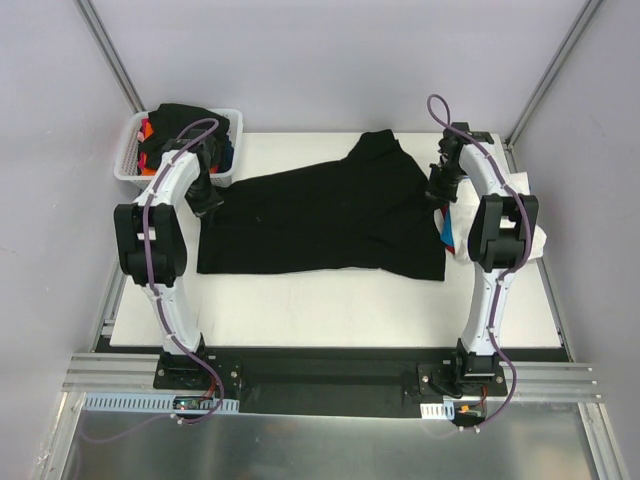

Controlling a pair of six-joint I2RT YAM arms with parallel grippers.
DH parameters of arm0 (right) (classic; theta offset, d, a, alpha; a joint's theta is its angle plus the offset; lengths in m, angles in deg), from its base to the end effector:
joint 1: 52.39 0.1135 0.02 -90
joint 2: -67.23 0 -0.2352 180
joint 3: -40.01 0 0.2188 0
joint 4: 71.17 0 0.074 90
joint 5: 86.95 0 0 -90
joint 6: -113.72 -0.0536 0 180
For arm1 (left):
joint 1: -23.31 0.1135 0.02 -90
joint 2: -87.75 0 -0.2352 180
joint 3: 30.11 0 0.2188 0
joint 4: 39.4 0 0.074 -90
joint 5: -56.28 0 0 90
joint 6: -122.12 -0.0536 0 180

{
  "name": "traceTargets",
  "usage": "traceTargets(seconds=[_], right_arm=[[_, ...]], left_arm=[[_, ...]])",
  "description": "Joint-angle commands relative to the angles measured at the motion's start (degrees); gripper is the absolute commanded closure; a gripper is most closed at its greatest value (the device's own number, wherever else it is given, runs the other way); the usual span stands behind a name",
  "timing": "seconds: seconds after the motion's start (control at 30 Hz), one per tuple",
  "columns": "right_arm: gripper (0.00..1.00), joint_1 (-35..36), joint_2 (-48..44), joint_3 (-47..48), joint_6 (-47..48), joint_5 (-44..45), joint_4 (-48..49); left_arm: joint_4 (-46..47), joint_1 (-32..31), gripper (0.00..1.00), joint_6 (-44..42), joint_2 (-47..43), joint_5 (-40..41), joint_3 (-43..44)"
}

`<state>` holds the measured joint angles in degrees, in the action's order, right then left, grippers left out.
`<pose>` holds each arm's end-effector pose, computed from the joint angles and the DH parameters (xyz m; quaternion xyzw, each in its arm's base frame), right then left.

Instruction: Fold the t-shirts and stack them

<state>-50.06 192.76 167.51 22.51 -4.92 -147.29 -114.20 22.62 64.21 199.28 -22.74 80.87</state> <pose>0.4094 0.0241 0.1902 -0.0192 0.9879 0.0730 0.1354 0.3572 0.0059 0.2077 -0.2789 0.9472 0.0552 0.1485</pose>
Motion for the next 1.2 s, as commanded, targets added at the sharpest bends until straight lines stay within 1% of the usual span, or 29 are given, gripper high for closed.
traceTargets(seconds=[0.0,0.13,0.37,0.4,0.43,0.47,0.5,0.53,0.57,0.6,0.63,0.67,0.7,0.77,0.83,0.87,0.97,1.1,1.17], right_arm=[[0.99,-0.48,1.81,4.94,0.51,0.15,0.26],[0.99,-0.48,3.57,6.00,0.25,-0.38,0.26],[0.99,-0.48,4.89,6.01,0.16,-0.56,0.53],[0.97,-0.48,4.98,5.92,0.25,-0.56,0.53],[0.91,-0.40,5.16,5.83,0.33,-0.56,0.61],[0.85,-0.39,5.16,5.57,0.33,-0.65,0.53],[0.73,-0.48,5.07,5.22,0.42,-0.73,0.61],[0.68,-0.40,4.72,4.96,0.60,-1.00,0.70],[0.64,-0.31,4.54,4.52,0.68,-1.00,0.79],[0.51,-0.31,4.02,3.56,0.86,-1.09,1.14],[0.46,-0.31,3.06,2.85,0.86,-1.09,1.32],[0.42,-0.22,2.35,2.32,0.86,-1.17,1.58],[0.37,-0.22,1.48,0.84,0.86,-1.26,2.36],[0.36,-0.04,-1.69,-0.93,0.86,-1.70,3.60],[0.37,0.04,-4.75,-3.65,0.77,-3.01,5.36],[0.40,0.39,-5.38,-4.53,0.51,-3.54,5.54],[0.43,1.62,-7.58,-8.13,0.42,-4.34,5.62],[0.43,3.73,-9.52,-13.15,-0.37,-4.86,8.17],[0.43,5.31,-10.04,-15.34,-0.80,-5.22,8.87]], left_arm=[[-0.43,1.74,0.98,-1.51,2.55,0.79,4.16],[-0.52,2.45,0.98,-1.51,5.80,0.53,6.70],[-0.52,2.89,0.98,-1.95,9.06,0.00,8.73],[-0.52,2.97,0.98,-2.12,9.41,-0.08,8.99],[-0.43,2.89,0.96,-2.21,9.85,-0.17,9.17],[-0.52,2.97,0.90,-2.30,10.20,-0.26,9.26],[-0.43,3.06,0.84,-2.56,10.46,-0.43,9.61],[-0.43,3.06,0.77,-2.57,10.82,-0.61,9.61],[-0.52,3.06,0.65,-2.65,10.99,-0.79,9.87],[-0.52,2.97,0.37,-2.74,11.08,-0.96,9.87],[-0.61,2.89,0.22,-2.65,11.17,-0.88,9.87],[-0.61,2.97,0.13,-2.57,10.91,-0.88,9.87],[-0.61,2.97,0.02,-2.30,10.47,-0.79,9.70],[-0.61,2.89,0.01,-2.04,9.51,-0.70,9.44],[-0.52,2.62,0.01,-1.42,7.14,-0.61,8.47],[-0.52,2.27,0.01,-0.99,6.17,-0.70,7.34],[-0.26,1.66,0.01,-0.28,2.30,-1.40,5.05],[0.97,0.69,0.04,0.51,-3.49,-2.72,-0.91],[1.32,-1.33,0.05,0.77,-5.26,-3.25,-2.86]])
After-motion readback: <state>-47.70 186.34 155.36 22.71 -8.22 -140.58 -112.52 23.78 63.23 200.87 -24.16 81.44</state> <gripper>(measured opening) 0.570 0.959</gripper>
